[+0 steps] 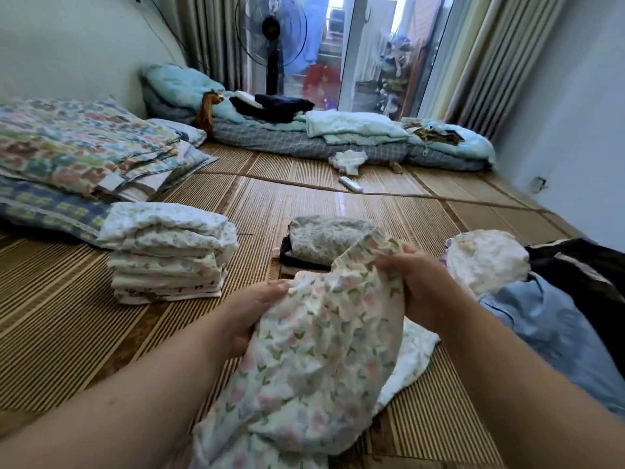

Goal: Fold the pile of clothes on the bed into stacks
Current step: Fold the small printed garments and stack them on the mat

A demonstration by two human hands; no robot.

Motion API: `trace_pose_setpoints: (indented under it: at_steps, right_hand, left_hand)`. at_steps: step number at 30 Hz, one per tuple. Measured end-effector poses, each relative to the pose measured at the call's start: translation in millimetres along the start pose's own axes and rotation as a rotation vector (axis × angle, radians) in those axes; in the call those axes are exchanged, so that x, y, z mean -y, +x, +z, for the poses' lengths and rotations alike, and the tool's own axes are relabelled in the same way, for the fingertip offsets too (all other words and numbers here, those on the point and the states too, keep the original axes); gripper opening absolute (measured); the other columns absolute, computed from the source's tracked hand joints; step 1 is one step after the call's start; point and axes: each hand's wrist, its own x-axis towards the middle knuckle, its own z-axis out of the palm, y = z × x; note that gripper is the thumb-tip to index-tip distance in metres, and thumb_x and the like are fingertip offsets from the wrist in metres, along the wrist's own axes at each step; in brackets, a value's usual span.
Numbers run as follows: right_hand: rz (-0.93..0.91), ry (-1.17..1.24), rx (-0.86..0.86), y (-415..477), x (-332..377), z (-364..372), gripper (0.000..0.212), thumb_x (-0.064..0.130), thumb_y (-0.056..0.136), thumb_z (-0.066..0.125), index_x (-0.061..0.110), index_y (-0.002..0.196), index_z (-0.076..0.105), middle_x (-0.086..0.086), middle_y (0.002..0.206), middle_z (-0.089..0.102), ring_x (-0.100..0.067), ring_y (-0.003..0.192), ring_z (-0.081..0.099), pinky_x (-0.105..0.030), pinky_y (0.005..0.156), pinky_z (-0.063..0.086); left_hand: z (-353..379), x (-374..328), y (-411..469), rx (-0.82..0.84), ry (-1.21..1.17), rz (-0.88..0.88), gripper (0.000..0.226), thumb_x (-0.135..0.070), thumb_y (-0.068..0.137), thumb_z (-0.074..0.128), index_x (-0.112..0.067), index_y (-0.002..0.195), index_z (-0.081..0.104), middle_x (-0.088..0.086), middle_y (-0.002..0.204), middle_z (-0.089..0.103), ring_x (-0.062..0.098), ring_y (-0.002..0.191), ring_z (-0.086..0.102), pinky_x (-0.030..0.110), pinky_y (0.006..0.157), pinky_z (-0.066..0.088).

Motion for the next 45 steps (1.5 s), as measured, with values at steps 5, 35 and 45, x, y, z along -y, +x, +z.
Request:
trace_pose_setpoints:
  at_steps: [5,35,45]
  right_hand:
    - [-0.194,-0.003,0.030,-24,81,-7,0.063,-0.001,0.059,0.067,0.018,0.118,0.055,-0.011,0.088,0.074,-0.027,0.074,0.072,-0.038,0.061,0.057]
    - [-0.531,-0.628,-0.001,-60,256,110,0.023,0.027,0.083,0.074,0.012,0.097,0.063,-0.007,0.087,0.074,-0.022,0.082,0.073,-0.036,0.074,0.060]
    - [-0.475,-0.363,0.047,-52,260,106,0.024,0.004,0.088,0.041,0.001,0.097,0.063,-0.015,0.084,0.063,-0.027,0.073,0.063,-0.045,0.078,0.057]
  left_hand:
    - [46,-83,-32,-0.058,0.119,0.454,0.022,-0.020,0.066,0.074,-0.008,0.083,0.069,0.012,0.077,0.073,0.022,0.064,0.071,0.031,0.053,0.057]
    - [200,-268,-168,0.078,0.915,0.628,0.054,-0.057,0.095,0.041,-0.009,0.107,0.064,0.006,0.083,0.067,0.018,0.071,0.063,0.024,0.059,0.051]
    - [169,-285,-164,0.158,0.946,0.690,0.091,-0.020,0.067,0.084,-0.032,0.143,0.034,0.008,0.128,0.057,0.030,0.117,0.058,0.057,0.103,0.041]
